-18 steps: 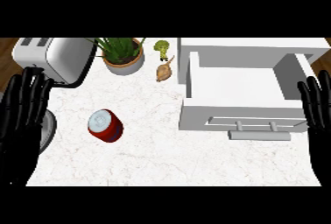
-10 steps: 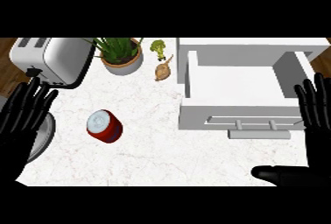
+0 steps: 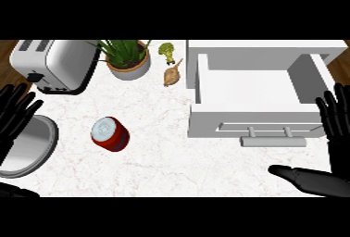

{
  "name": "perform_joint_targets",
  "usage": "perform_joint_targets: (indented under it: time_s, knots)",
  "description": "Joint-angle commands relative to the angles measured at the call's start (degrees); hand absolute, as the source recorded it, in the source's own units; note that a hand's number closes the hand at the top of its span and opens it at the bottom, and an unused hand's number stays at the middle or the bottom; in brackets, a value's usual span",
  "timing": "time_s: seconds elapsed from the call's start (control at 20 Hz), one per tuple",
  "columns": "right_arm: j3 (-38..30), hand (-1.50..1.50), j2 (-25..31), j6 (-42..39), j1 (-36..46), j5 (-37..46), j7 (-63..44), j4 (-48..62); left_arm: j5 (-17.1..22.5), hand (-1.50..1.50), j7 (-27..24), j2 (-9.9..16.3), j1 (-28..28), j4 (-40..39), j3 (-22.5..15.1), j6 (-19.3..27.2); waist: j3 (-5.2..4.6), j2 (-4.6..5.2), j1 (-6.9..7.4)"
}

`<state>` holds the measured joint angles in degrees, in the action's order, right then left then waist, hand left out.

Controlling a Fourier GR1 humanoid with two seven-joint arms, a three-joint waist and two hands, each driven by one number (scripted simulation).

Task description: Pick up the can, place it into the drawer and close the drawer

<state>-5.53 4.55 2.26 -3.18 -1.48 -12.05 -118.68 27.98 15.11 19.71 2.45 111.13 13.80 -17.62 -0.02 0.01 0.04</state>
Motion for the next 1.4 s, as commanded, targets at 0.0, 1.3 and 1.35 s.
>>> perform_joint_targets:
  time_s: [0.0,1.3,1.35]
  knots:
    - [-1.87,-1.50,0.36,-0.72,-0.63,-0.88,0.52,1.43,4.42,-1.50,3.85,1.61,-1.47,-0.25,3.35,-2.31,0.03,-0.04,-0.03]
    - [-4.90,-1.50,-0.36,-5.39,-5.97,-2.77,4.25,-1.68,-24.45,-1.50,-18.49,-11.45,-1.41,-24.39,-6.95,-0.59,0.01,-0.01,-0.21]
    - [-2.74,-1.50,-1.41,-4.48,-8.94,-1.53,1.15,-8.44,-24.68,-1.50,-20.32,-10.73,-1.23,-26.53,-5.89,-0.78,0.00,-0.04,-0.37]
